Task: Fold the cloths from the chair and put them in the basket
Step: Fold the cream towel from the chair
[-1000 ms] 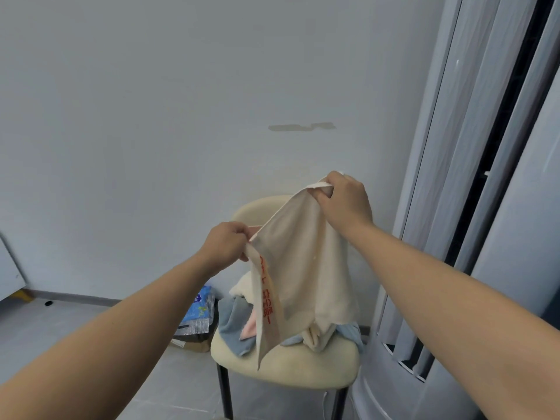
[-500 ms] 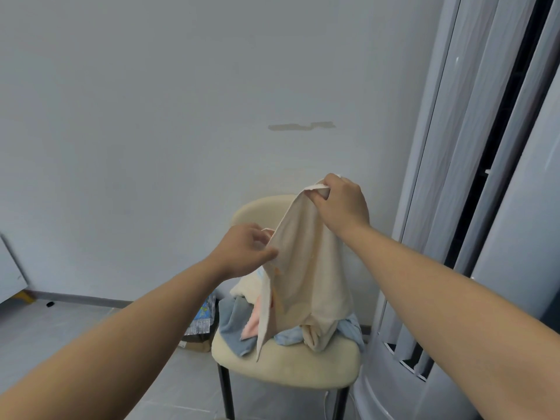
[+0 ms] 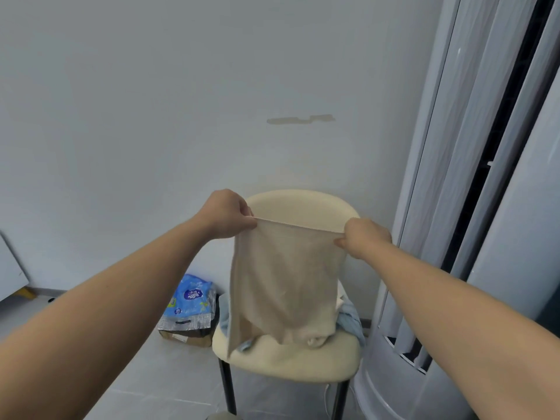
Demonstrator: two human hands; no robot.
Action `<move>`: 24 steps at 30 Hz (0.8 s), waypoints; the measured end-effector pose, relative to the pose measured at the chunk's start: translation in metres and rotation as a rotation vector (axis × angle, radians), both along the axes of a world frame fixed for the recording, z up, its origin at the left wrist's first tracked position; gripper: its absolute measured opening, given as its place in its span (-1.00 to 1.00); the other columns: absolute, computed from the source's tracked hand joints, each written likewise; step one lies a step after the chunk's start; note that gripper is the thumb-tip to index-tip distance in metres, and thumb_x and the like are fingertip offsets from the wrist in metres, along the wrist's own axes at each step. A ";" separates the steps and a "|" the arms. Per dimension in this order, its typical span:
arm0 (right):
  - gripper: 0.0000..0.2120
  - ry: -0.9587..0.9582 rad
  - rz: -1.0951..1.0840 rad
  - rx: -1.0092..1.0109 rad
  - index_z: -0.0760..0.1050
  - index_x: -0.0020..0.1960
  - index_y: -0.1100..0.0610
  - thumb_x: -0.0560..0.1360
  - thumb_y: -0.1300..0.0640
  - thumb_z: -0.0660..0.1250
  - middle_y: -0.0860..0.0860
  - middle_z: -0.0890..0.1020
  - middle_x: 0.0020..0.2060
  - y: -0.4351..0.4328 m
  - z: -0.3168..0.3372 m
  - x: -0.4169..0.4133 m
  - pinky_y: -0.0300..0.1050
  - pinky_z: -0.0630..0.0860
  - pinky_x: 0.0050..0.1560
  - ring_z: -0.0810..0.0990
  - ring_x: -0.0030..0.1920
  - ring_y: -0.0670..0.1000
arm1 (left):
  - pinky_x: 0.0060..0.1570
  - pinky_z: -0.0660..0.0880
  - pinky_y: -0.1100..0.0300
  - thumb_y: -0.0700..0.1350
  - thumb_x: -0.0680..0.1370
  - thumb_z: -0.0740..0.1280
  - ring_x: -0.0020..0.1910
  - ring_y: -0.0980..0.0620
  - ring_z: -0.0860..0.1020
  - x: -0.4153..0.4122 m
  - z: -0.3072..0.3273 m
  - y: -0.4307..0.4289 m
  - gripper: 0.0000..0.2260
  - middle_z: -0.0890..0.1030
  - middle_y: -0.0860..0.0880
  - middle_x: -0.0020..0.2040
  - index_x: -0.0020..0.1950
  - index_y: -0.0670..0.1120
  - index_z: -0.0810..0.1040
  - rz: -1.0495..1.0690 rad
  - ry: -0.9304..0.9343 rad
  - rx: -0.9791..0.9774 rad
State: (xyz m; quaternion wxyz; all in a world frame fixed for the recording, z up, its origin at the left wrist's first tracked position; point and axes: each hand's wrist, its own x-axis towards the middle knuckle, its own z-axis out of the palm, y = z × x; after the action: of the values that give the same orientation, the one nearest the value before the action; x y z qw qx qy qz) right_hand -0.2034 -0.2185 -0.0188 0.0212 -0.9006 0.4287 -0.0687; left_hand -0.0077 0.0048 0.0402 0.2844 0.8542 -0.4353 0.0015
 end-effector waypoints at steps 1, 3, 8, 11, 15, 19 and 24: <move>-0.65 0.031 -0.020 0.016 0.57 0.22 0.13 0.61 -0.10 0.31 0.12 0.62 0.18 0.000 -0.003 -0.002 -0.08 0.41 -0.08 0.61 0.15 0.18 | -0.38 0.39 0.38 -0.15 0.41 0.41 -0.29 0.23 0.58 -0.001 0.003 0.000 -0.82 0.62 0.27 -0.41 -0.40 -0.07 0.57 -0.015 0.005 -0.013; -0.75 0.087 -0.044 0.030 0.57 0.21 0.12 0.60 0.05 0.28 0.11 0.62 0.17 -0.001 -0.009 -0.004 -0.07 0.41 -0.10 0.61 0.12 0.18 | -0.48 0.31 0.47 -0.19 0.43 0.40 -0.38 0.34 0.54 -0.004 0.006 0.001 -0.81 0.54 0.28 -0.51 -0.39 -0.10 0.53 -0.033 0.000 -0.022; -0.67 0.202 -0.049 0.047 0.55 0.25 0.09 0.54 0.27 0.21 0.08 0.58 0.21 0.003 -0.013 -0.003 -0.02 0.41 -0.05 0.58 0.18 0.16 | -0.42 0.27 0.24 -0.19 0.39 0.43 -0.37 0.11 0.40 0.000 0.002 0.002 -0.74 0.44 0.07 -0.43 -0.42 -0.05 0.40 -0.023 -0.101 -0.029; -0.67 0.236 -0.071 0.041 0.53 0.27 0.10 0.55 0.27 0.21 0.07 0.57 0.22 0.005 -0.013 -0.003 -0.02 0.41 -0.05 0.57 0.12 0.13 | -0.39 0.29 0.20 -0.20 0.37 0.41 -0.34 0.01 0.39 0.011 -0.003 0.007 -0.77 0.45 -0.01 -0.41 -0.41 -0.08 0.41 -0.007 -0.143 0.009; -0.68 0.228 -0.111 0.048 0.55 0.25 0.11 0.56 0.27 0.19 0.06 0.56 0.10 0.005 -0.009 -0.005 -0.02 0.42 -0.05 0.52 0.02 0.12 | -0.36 0.38 0.19 -0.18 0.37 0.42 -0.29 -0.02 0.47 0.025 -0.004 0.014 -0.87 0.55 -0.06 -0.33 -0.35 -0.11 0.52 0.064 -0.144 -0.021; -0.70 0.157 -0.149 0.080 0.54 0.24 0.12 0.56 0.27 0.20 0.07 0.57 0.16 0.006 -0.005 0.000 -0.03 0.41 -0.02 0.58 0.15 0.14 | -0.33 0.41 0.24 -0.20 0.43 0.40 -0.25 0.07 0.52 0.026 -0.006 0.013 -0.91 0.59 0.00 -0.25 -0.24 -0.04 0.65 0.100 -0.017 -0.169; -0.71 0.123 -0.180 0.092 0.55 0.24 0.11 0.56 0.23 0.22 0.06 0.58 0.20 0.009 -0.004 0.003 -0.04 0.39 -0.04 0.59 0.18 0.14 | -0.24 0.41 0.21 -0.22 0.55 0.29 -0.10 0.01 0.54 0.030 -0.014 0.010 -0.84 0.61 0.02 -0.12 -0.07 -0.01 0.63 0.079 -0.001 -0.220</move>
State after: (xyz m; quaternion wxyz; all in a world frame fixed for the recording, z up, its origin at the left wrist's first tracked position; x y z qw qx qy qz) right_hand -0.2002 -0.2096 -0.0230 0.0299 -0.8591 0.5110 0.0047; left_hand 0.0219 0.0145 0.0258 0.3758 0.8343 -0.3987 0.0611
